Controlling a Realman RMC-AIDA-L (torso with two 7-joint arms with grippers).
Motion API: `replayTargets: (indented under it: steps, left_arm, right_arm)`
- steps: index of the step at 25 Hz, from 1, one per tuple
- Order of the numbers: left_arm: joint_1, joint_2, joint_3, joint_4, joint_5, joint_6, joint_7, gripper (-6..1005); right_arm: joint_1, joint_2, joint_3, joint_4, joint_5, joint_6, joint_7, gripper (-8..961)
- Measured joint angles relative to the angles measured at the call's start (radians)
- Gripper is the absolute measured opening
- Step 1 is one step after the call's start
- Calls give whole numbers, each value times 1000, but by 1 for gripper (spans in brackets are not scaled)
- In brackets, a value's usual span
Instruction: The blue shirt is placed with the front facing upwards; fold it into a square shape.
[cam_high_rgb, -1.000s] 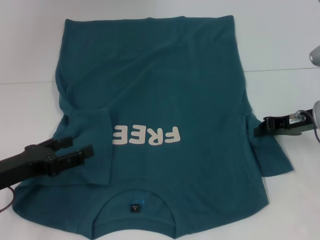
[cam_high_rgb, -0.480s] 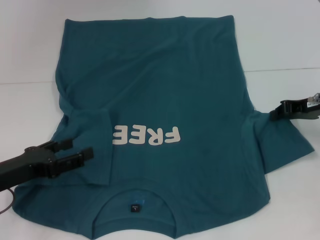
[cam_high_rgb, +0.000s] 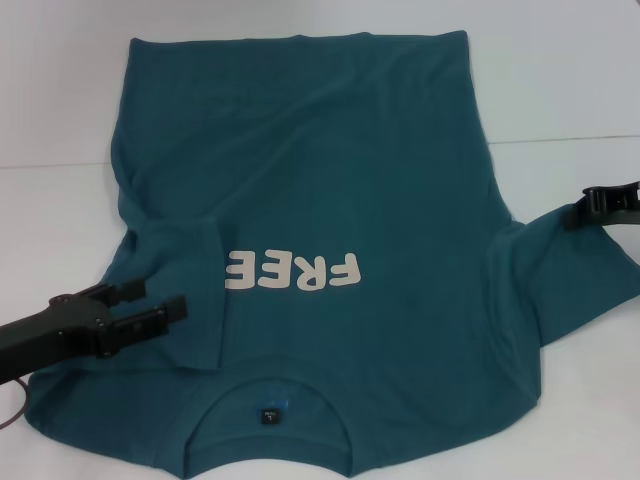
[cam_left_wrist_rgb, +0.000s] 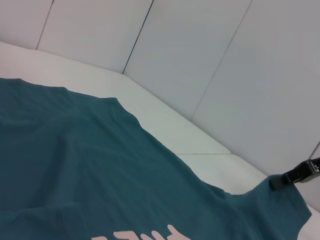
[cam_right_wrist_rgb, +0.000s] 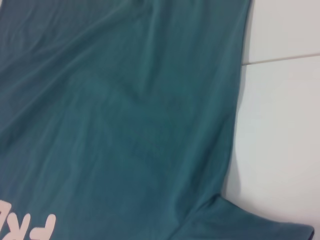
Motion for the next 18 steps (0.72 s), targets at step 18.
replayTargets:
  steps: [18]
  left_arm:
    - [-4,3,2,0,1,-5,0,887]
  right_arm:
    - [160,48,-109,-80,-135,-120,84,140]
